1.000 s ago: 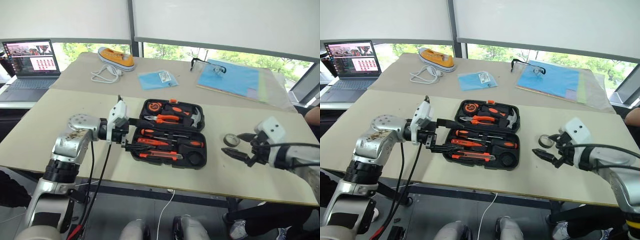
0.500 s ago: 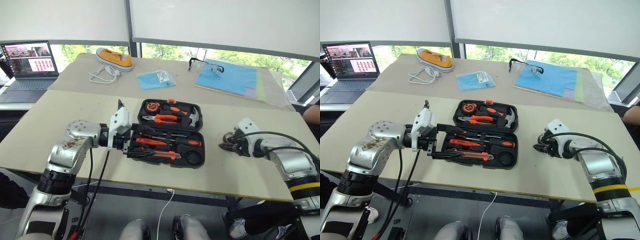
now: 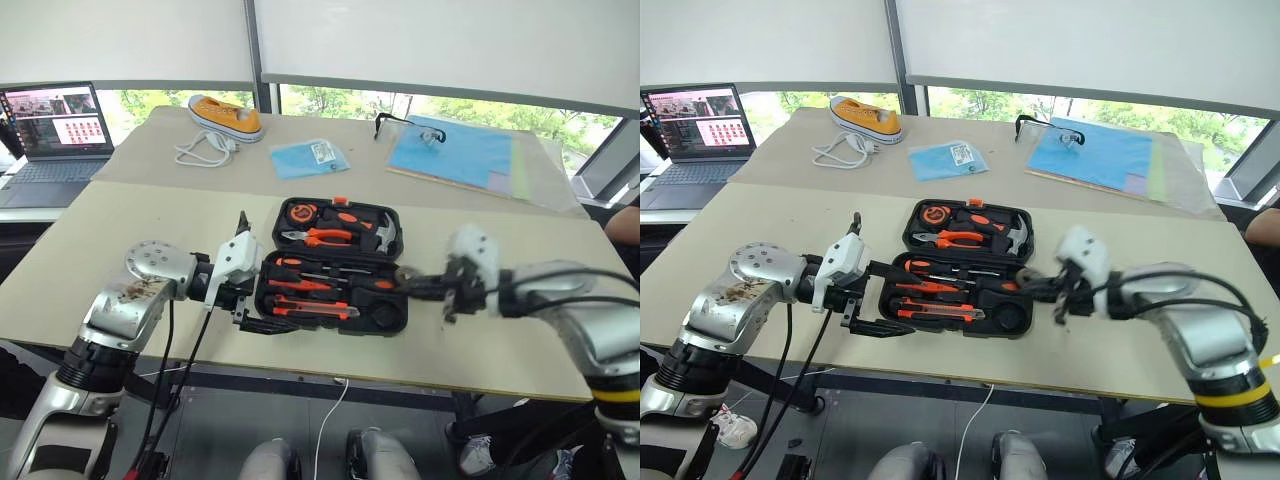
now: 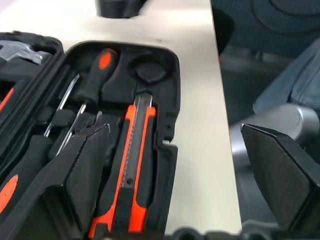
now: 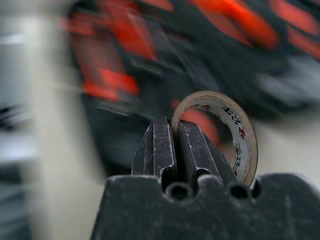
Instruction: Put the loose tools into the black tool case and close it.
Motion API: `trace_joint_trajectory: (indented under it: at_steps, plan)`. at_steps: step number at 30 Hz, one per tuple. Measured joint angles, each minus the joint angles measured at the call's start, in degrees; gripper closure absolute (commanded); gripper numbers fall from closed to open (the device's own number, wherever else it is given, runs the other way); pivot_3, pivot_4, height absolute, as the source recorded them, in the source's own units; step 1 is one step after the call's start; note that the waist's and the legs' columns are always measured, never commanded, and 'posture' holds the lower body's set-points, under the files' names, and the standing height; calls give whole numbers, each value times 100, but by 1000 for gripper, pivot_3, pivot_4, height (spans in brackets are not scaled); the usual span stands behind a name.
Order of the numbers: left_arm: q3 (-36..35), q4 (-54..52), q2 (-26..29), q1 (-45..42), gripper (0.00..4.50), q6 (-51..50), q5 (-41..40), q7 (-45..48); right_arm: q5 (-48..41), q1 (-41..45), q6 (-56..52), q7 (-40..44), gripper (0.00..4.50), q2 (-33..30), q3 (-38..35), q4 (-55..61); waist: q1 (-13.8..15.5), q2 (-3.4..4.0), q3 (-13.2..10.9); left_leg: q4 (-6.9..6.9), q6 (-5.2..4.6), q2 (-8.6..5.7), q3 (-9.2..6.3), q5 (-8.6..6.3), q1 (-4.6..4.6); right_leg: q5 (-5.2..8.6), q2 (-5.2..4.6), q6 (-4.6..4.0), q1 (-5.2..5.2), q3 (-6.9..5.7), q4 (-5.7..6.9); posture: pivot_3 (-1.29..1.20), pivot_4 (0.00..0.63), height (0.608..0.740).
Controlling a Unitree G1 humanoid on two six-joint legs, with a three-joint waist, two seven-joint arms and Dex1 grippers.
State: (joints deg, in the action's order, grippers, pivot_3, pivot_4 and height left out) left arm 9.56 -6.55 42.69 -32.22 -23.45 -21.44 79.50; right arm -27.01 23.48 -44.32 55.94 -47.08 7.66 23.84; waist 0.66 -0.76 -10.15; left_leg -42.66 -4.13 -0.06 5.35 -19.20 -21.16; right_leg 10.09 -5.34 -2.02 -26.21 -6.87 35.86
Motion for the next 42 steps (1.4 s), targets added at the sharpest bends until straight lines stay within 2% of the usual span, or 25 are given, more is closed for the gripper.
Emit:
trace_joint_trajectory:
  at_steps: [4, 6, 9, 13, 14, 18, 20, 22, 23, 26, 30, 31, 34, 35, 39, 42]
  plan:
    - [31, 109, -3, -2, 0, 90, 49, -8, 358, -153, -35, -324, 4494, 77, 420, -11, 39, 0, -1, -11, -2, -10, 4, 0, -8, 3, -12, 11, -1, 2, -4, 0, 150, 718]
    - [42, 114, -21, -45, 0, 106, 74, -9, 468, -142, -39, -434, 3711, 78, 452, -60, 41, -1, -1, -11, -2, -9, 3, 0, -8, 3, -11, 11, 0, 1, -5, 0, 150, 718]
    - [43, 222, -28, -118, 0, 180, 106, -6, 563, -172, -108, -486, 2840, 27, 482, -99, 28, 0, 0, -5, -2, -6, 3, 0, -5, 3, -4, 9, -2, 0, -1, 0, 150, 718]
    - [43, 333, -42, -130, 0, 220, 111, -13, 611, -172, -64, -477, 1322, -86, 431, -59, 9, -1, 0, 3, -2, -4, 1, 0, -3, 4, 0, 8, -2, -5, -2, 0, 150, 718]
    - [43, 347, -45, -130, 0, 225, 111, -14, 604, -184, -64, -450, 1079, -97, 433, -33, 8, -1, 0, 3, -2, -4, 1, 0, -3, 4, 0, 8, -2, -5, -2, 0, 150, 718]
    - [43, 358, -49, -126, 0, 229, 126, -56, 324, -305, -206, -264, 1079, -103, 378, 169, 8, -1, -1, 0, -2, -5, 1, 0, -5, 4, -1, 8, -2, -3, -2, 0, 150, 718]
    - [32, 441, -40, -100, 0, 230, 197, -202, 44, -289, -407, -261, 1079, -98, 14, 267, 10, -1, -1, -3, -2, -5, 1, 0, -5, 4, -3, 8, 0, -2, -3, 0, 150, 718]
    - [-73, 639, -33, -51, 0, 229, 236, -378, -125, -263, -513, -307, 1601, -99, -321, 246, 13, -1, -1, -4, -2, -4, 1, 0, -5, 4, -3, 8, -1, -2, -3, 0, 150, 718]
    - [-250, 884, -25, -17, 258, 231, 260, -603, -210, -261, -580, -354, 1856, -110, -607, 150, 13, -1, -1, -4, -2, -4, 0, 0, -4, 4, -3, 8, -1, -2, -2, 0, 150, 718]
    - [-707, 1437, 58, 15, 1095, 248, 334, -1039, -243, -294, -588, -378, 2826, -293, -1010, -166, 11, -1, -1, 0, -3, -3, 0, 0, -4, 4, -3, 8, -2, -2, -2, 0, 150, 718]
    - [-1003, 2298, 313, 69, 2725, 638, 687, -1450, 182, -313, -145, -484, 4276, -410, -1061, -1024, 2, -1, -1, 12, -3, -6, 5, 0, -1, -3, -4, -3, -5, -4, -3, 0, 150, 718]
    - [-970, 2436, 311, 62, 3046, 762, 796, -1498, 309, -277, 2, -498, 4480, -393, -985, -1195, 3, -1, -1, 13, -3, -6, 6, 0, -1, -5, -5, -6, -5, -4, -3, 0, 150, 718]
    - [-748, 3126, 152, -187, 4177, 1173, 1232, -1666, 859, 70, 660, -537, 4500, -236, -546, -1951, 17, -2, -1, 6, -3, -8, 9, 0, -6, -4, -4, -5, -5, -7, -4, 0, 150, 718]
    - [-655, 3340, 27, -342, 4404, 1305, 1340, -1703, 1051, 215, 894, -530, 4500, -146, -370, -2222, 24, -3, -1, 3, -3, -9, 10, 0, -6, -4, -5, -4, -3, -8, -3, 0, 150, 718]
    - [-292, 3910, -527, -921, 4404, 1687, 1612, -1743, 1673, 653, 1748, -434, 4500, 178, 246, -3013, 17, -4, -2, 0, -3, -10, 18, 0, -14, -9, -4, -9, -7, -10, -2, 0, 150, 718]
    - [-116, 4094, -743, -1109, 4404, 1858, 1692, -1566, 1916, 760, 2282, -289, 4500, 274, 414, -3261, -12, -4, -2, 13, -3, -6, 29, 1, -14, -20, 0, -28, -9, -17, 1, 0, 150, 718]
